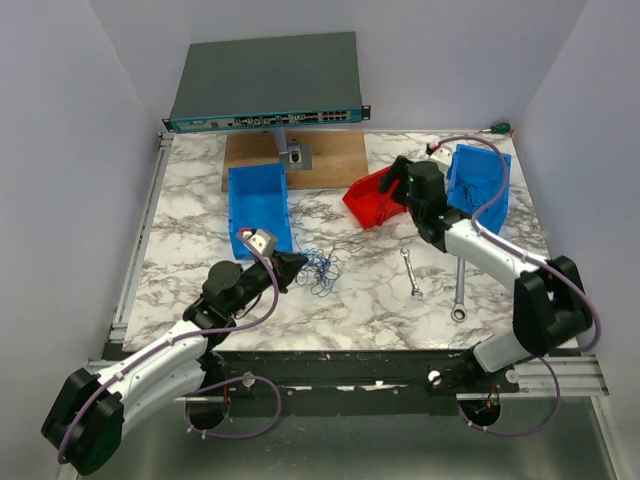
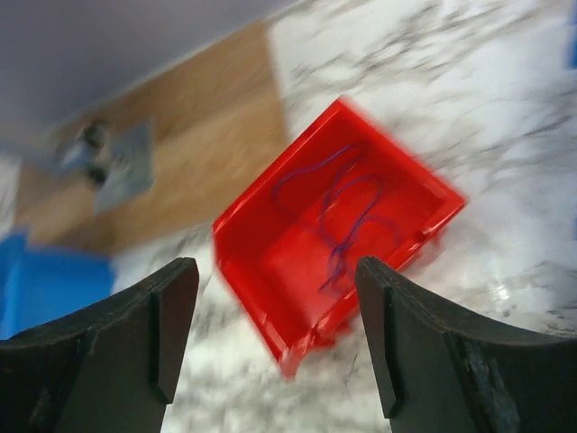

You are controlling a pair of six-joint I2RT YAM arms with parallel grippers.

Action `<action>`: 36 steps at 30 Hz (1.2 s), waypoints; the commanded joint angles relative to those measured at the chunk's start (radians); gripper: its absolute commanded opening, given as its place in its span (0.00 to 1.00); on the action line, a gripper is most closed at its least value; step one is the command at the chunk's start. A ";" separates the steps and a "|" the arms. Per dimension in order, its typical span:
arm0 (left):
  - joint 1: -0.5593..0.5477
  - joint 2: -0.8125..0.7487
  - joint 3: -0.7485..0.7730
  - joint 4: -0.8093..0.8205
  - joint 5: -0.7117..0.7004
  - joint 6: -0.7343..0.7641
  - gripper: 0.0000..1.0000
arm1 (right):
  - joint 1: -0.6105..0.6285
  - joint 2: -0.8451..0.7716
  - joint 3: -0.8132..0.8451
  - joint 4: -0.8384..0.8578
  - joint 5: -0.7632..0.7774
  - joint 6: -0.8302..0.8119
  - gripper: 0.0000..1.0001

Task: Untangle the cables

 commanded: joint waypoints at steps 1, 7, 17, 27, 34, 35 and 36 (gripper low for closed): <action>-0.003 0.027 0.051 0.020 0.067 0.005 0.00 | 0.008 -0.155 -0.238 0.193 -0.622 -0.303 0.78; -0.005 0.032 0.053 0.021 0.082 0.008 0.00 | 0.019 -0.267 -0.542 0.472 -0.901 -0.263 0.79; -0.005 0.066 0.058 0.052 0.147 0.015 0.00 | 0.037 -0.374 -0.826 0.787 -0.813 -0.217 0.79; -0.007 0.097 0.073 0.050 0.175 0.025 0.00 | 0.041 -0.328 -0.888 0.963 -0.795 -0.148 0.78; -0.009 0.106 0.078 0.052 0.188 0.036 0.00 | 0.044 -0.287 -0.875 0.963 -0.802 -0.098 0.78; -0.009 0.106 0.081 0.046 0.191 0.040 0.00 | 0.044 -0.287 -0.874 0.963 -0.807 -0.096 0.78; -0.011 0.107 0.080 0.048 0.190 0.042 0.00 | 0.046 -0.284 -0.873 0.964 -0.810 -0.096 0.78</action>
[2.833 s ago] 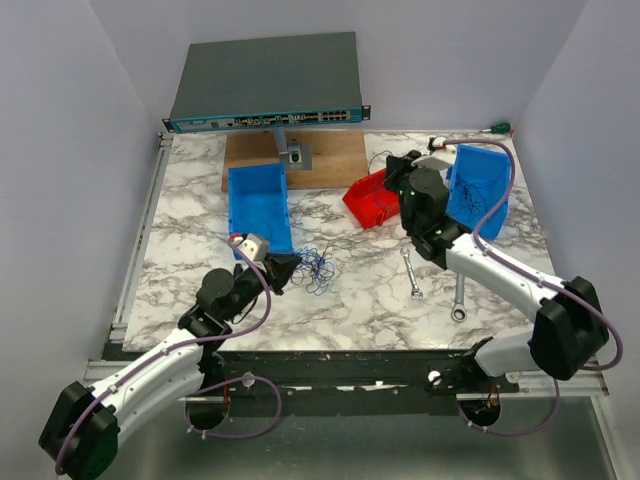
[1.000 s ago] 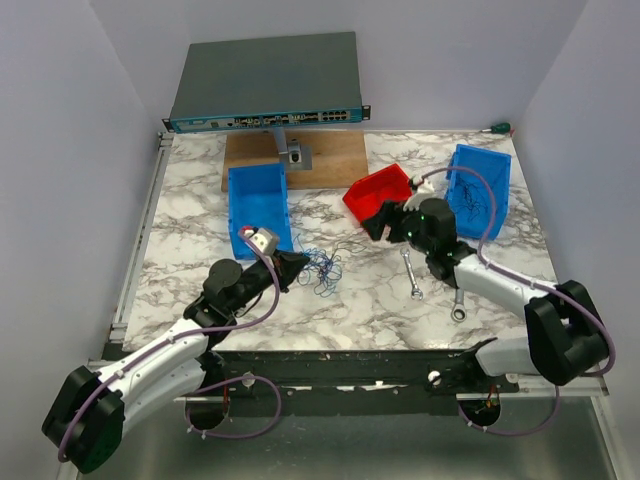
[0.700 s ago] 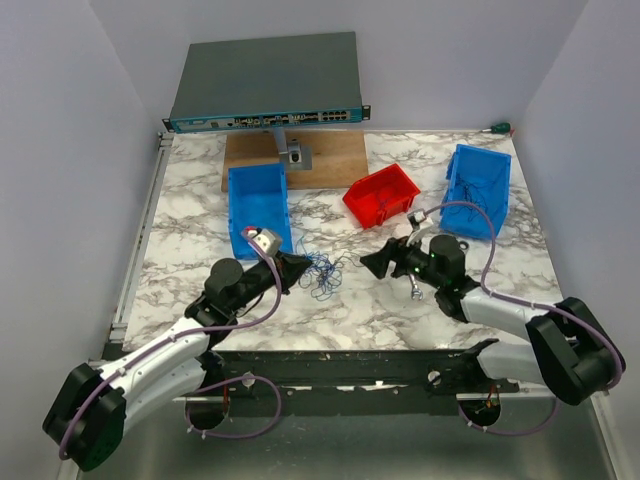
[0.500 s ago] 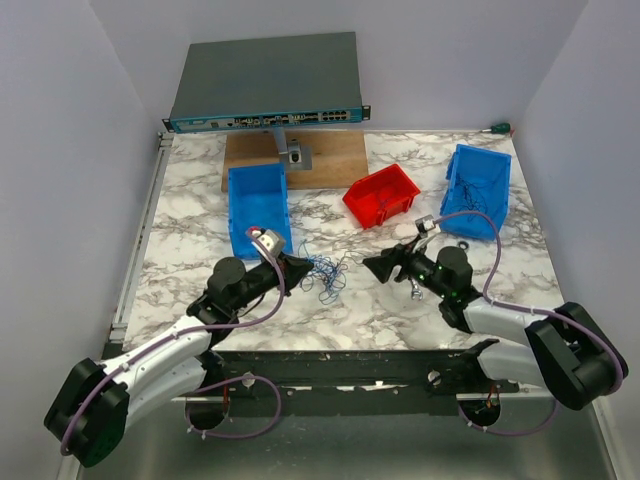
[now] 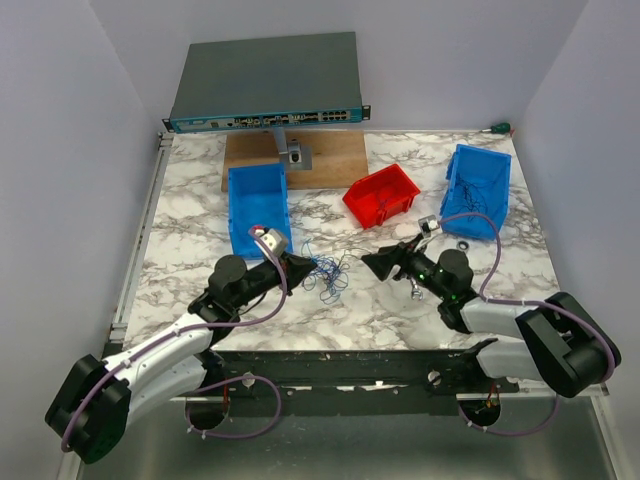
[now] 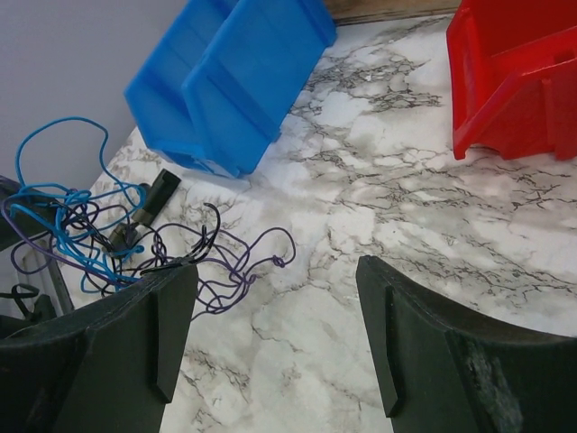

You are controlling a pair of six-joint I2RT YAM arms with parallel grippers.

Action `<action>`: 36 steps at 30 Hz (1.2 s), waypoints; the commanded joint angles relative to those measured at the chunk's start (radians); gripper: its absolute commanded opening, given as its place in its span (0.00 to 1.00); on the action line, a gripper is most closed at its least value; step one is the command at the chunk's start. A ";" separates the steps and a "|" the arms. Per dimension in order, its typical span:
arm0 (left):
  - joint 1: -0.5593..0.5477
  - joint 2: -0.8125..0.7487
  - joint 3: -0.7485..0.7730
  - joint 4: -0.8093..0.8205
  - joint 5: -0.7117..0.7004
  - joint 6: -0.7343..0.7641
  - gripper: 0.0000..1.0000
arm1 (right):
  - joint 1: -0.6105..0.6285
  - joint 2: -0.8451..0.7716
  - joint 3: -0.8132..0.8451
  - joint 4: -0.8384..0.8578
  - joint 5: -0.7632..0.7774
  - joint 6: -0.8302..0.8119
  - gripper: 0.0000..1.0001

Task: Untangle the cables

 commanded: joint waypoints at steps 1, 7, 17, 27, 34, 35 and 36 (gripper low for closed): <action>-0.010 0.009 0.031 0.031 0.038 0.025 0.00 | 0.012 0.019 0.000 0.057 -0.011 0.030 0.78; -0.011 0.007 0.036 0.018 0.046 0.028 0.00 | 0.016 0.015 -0.028 0.172 -0.079 0.056 0.78; -0.012 0.005 0.049 -0.020 0.007 0.025 0.00 | 0.016 -0.068 -0.095 0.254 -0.074 0.043 0.78; -0.013 -0.007 0.044 -0.028 -0.018 0.022 0.00 | 0.016 -0.366 -0.161 0.002 0.260 0.006 0.81; -0.018 0.039 0.060 0.001 0.074 0.026 0.00 | 0.017 -0.218 -0.095 0.067 0.072 -0.013 0.84; -0.019 0.041 0.061 0.004 0.074 0.028 0.00 | 0.016 -0.199 -0.090 0.068 0.070 -0.010 0.85; -0.020 0.043 0.062 0.004 0.076 0.028 0.00 | 0.017 -0.184 -0.087 0.068 0.069 -0.003 0.86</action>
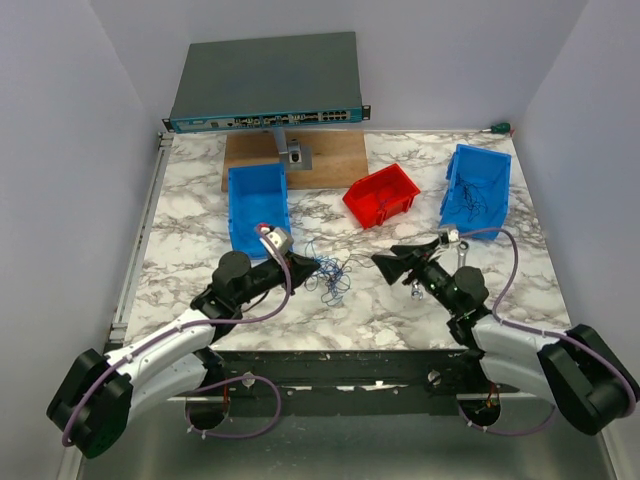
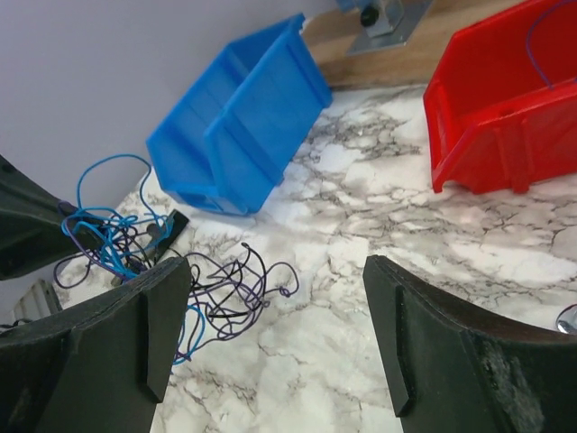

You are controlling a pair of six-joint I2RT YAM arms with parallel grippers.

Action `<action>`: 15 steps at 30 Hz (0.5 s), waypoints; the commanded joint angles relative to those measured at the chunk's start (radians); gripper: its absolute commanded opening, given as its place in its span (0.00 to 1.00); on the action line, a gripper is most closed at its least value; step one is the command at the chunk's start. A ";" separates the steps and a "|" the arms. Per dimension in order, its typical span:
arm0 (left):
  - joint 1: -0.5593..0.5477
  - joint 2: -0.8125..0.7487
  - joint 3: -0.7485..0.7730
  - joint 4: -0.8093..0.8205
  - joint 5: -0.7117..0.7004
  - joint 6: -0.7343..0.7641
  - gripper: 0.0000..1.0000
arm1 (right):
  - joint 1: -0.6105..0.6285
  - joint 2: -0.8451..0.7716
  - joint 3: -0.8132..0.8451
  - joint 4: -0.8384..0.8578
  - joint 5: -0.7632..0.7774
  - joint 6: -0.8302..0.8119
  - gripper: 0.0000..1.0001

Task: Untangle the cables

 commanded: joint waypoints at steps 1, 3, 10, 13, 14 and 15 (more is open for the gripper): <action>-0.009 0.012 0.034 0.027 0.064 0.014 0.00 | 0.004 0.063 0.038 0.023 -0.068 -0.008 0.86; -0.010 0.011 0.035 0.027 0.078 0.017 0.00 | 0.005 0.091 0.052 0.020 -0.083 0.002 0.87; -0.017 0.031 0.043 0.030 0.102 0.021 0.00 | 0.005 0.243 0.145 -0.028 -0.157 0.026 0.85; -0.020 0.026 0.037 0.036 0.091 0.025 0.00 | 0.008 0.284 0.157 -0.007 -0.206 0.031 0.77; -0.020 0.025 0.038 0.034 0.091 0.025 0.00 | 0.007 0.294 0.160 0.000 -0.218 0.033 0.74; -0.021 0.024 0.038 0.033 0.093 0.025 0.00 | 0.007 0.304 0.163 0.006 -0.232 0.036 0.72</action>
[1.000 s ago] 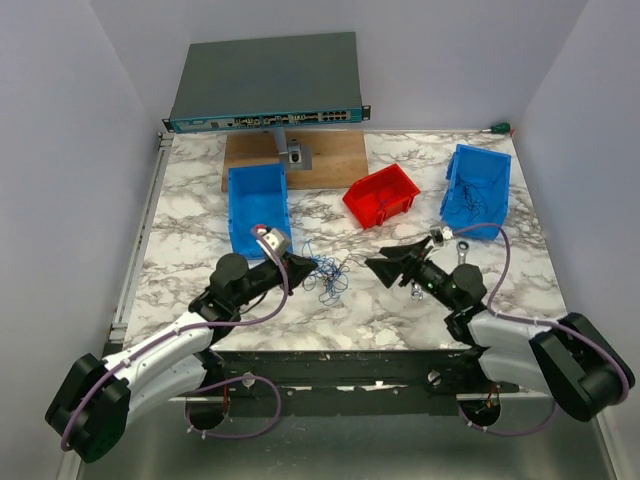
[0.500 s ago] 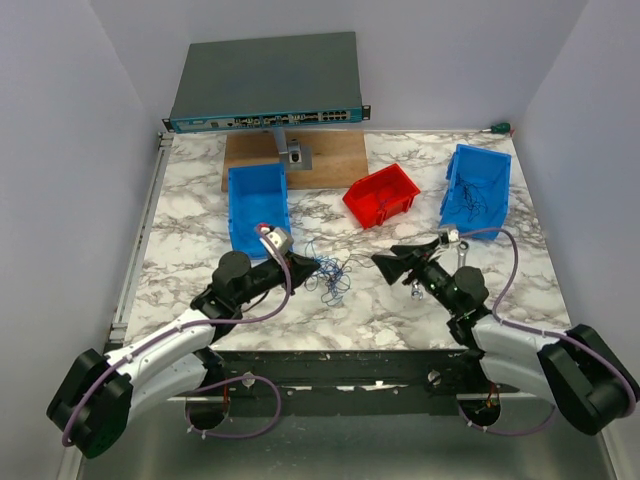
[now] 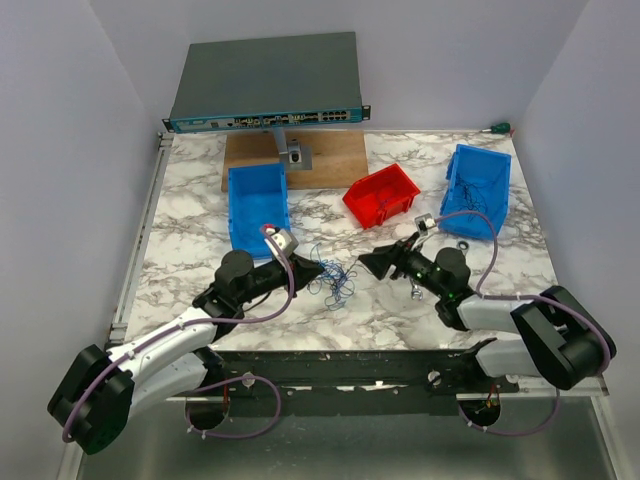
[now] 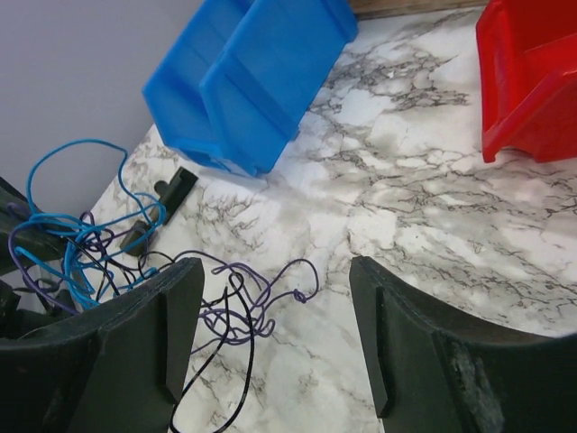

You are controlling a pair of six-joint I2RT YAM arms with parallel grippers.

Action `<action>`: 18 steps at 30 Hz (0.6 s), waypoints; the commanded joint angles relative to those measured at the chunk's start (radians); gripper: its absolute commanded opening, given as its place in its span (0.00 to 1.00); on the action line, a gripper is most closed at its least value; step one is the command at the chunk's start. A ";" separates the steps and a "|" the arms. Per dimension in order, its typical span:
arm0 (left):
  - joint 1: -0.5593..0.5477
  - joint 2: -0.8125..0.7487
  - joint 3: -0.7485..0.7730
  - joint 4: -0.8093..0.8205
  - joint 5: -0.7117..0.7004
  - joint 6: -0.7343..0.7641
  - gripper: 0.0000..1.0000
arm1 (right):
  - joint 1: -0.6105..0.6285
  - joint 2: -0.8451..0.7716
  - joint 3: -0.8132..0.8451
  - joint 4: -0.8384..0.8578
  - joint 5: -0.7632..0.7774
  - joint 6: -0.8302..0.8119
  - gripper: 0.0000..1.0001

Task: Untangle the cables

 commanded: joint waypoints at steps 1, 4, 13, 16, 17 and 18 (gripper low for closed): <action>-0.009 -0.007 0.023 0.026 0.037 0.018 0.00 | 0.007 0.045 0.028 0.023 -0.106 0.016 0.71; -0.010 -0.012 0.016 0.037 0.029 0.020 0.00 | 0.007 0.066 0.034 0.037 -0.131 0.017 0.62; -0.015 -0.001 0.025 0.035 0.034 0.012 0.00 | 0.008 0.130 0.043 0.101 -0.208 0.047 0.49; -0.017 -0.011 0.021 0.031 0.033 0.014 0.00 | 0.010 0.151 0.050 0.118 -0.233 0.056 0.53; -0.016 -0.013 0.020 0.034 0.029 0.015 0.00 | 0.010 0.156 0.053 0.118 -0.236 0.056 0.53; -0.016 -0.014 0.019 0.036 0.024 0.015 0.00 | 0.011 0.163 0.055 0.120 -0.241 0.058 0.53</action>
